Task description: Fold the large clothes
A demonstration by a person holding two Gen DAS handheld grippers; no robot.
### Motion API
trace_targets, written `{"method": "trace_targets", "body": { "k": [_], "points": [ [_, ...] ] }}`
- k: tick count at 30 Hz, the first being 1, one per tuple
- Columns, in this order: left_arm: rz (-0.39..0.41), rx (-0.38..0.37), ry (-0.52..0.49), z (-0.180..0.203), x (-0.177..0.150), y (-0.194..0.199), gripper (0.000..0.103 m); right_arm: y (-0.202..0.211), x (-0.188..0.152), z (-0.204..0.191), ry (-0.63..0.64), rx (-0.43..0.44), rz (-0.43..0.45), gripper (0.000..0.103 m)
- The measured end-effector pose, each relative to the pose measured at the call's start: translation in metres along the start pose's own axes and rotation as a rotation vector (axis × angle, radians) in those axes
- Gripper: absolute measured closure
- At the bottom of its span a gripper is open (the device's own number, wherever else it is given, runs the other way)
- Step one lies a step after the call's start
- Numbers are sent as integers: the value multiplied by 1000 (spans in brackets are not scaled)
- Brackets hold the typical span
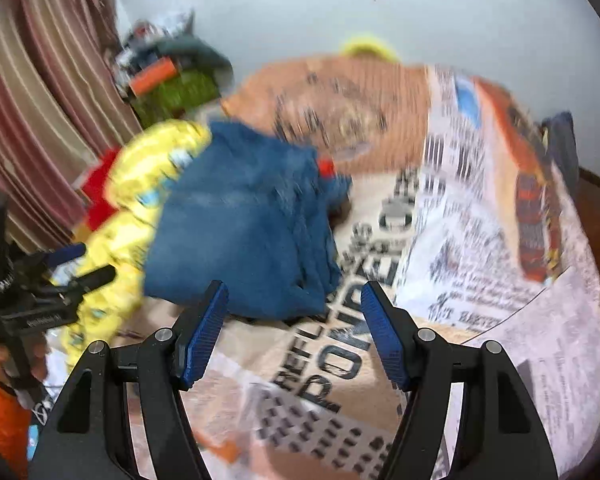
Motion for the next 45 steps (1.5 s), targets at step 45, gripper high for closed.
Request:
{"method": "trace_targets", "body": {
  "k": [45],
  "points": [
    [696,-15,-94,121,-63,278,1,260,-54,-88,53,-153,724,0]
  ]
}}
Point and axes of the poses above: each gripper's, at about its wrist camera, not at the fingertips, and y roughly against the way its jaws point, z to its right, x to its top, the point moved 3 cm from there along -y, roughly the way its jaws point, and after that the axes turned 9 degrees about -x, right-handed, at the moved point
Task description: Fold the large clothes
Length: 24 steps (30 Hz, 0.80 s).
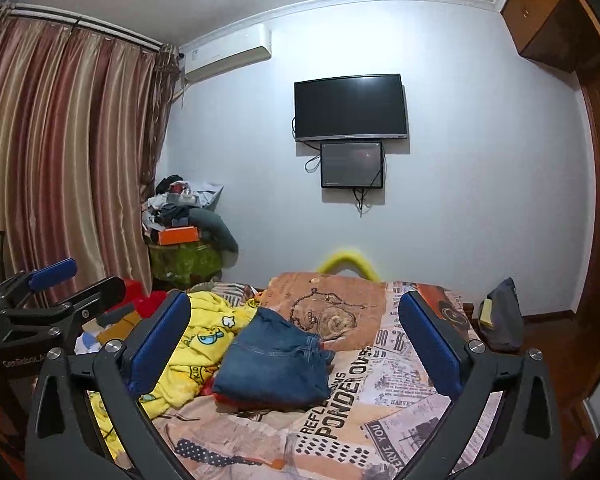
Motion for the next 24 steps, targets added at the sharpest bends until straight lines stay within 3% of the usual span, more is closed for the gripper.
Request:
{"method": "trace_targets", "body": {
  "k": [24],
  "points": [
    [-24,10,9,-6,-7,-5,0,2,-2,11,-21,20,-49,0]
  ]
}}
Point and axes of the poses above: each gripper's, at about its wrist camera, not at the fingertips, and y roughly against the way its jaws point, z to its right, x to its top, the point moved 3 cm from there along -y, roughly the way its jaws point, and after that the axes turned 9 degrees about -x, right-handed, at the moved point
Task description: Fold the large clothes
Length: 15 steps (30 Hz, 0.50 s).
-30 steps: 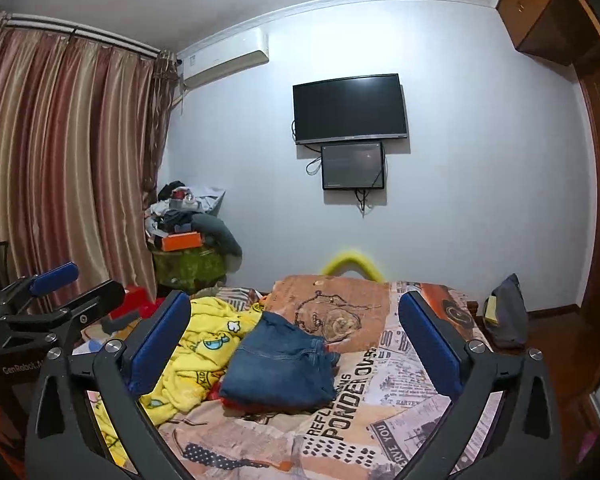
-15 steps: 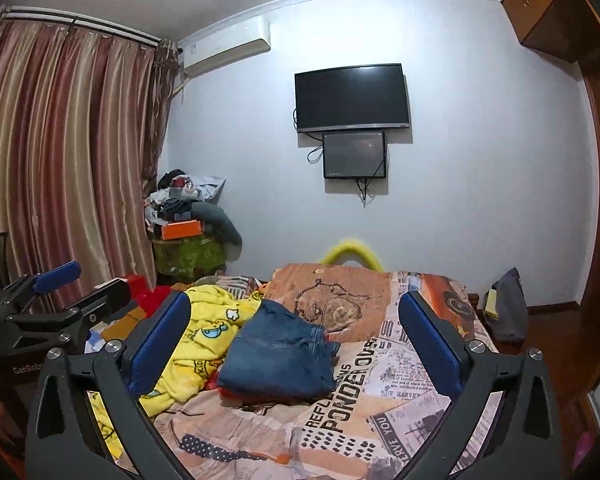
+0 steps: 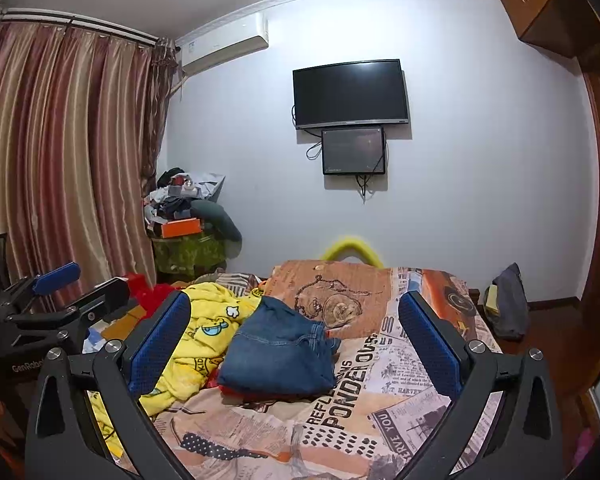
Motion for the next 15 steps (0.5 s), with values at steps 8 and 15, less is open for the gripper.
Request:
{"method": "trace_targets", "body": {
  "k": [8,15],
  "points": [
    [-5,-8,0,0,-1,-1,0,-1,0,5,-28,18,-15,0],
    [-5,-8,-9,2,-4,-2,0,0,1,4,-28,13,-10,0]
  ]
}}
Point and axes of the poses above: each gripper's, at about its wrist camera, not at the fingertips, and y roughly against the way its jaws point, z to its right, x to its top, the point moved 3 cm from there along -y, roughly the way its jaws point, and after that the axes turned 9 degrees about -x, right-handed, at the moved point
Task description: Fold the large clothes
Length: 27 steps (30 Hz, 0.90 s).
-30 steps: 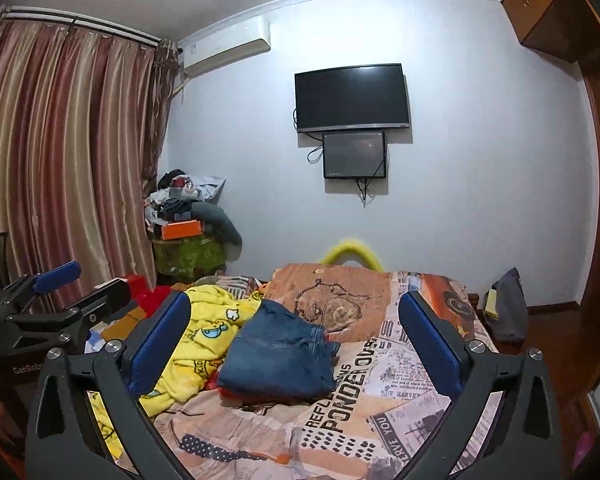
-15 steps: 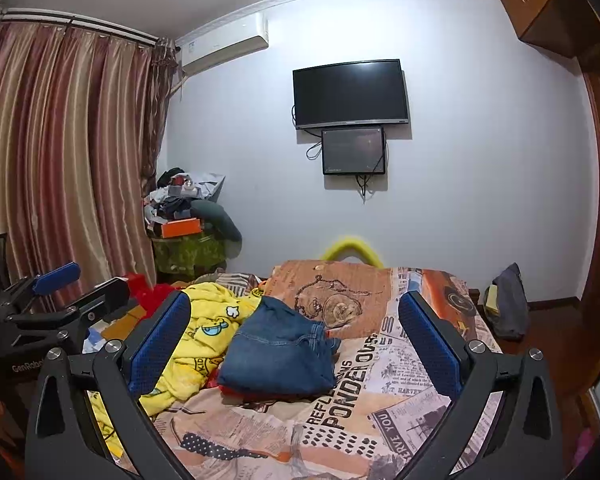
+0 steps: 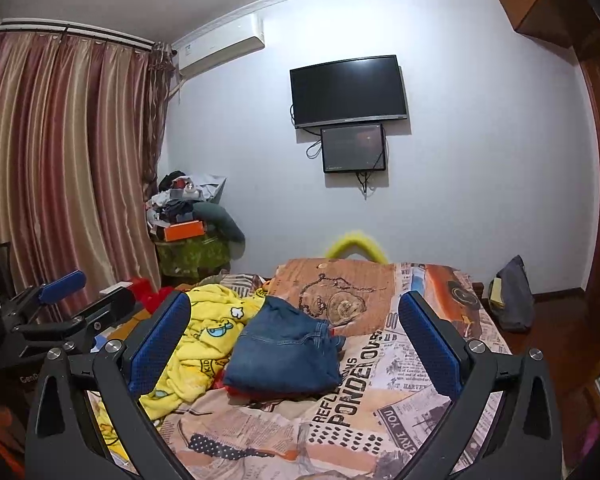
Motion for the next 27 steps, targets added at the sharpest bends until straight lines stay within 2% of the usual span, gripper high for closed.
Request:
{"method": "trace_targets", "body": {
  "k": [27],
  "points": [
    [-20,-39,7,7,-2,-6,0,0,3,-1,-9,-7,2,0]
  ]
}}
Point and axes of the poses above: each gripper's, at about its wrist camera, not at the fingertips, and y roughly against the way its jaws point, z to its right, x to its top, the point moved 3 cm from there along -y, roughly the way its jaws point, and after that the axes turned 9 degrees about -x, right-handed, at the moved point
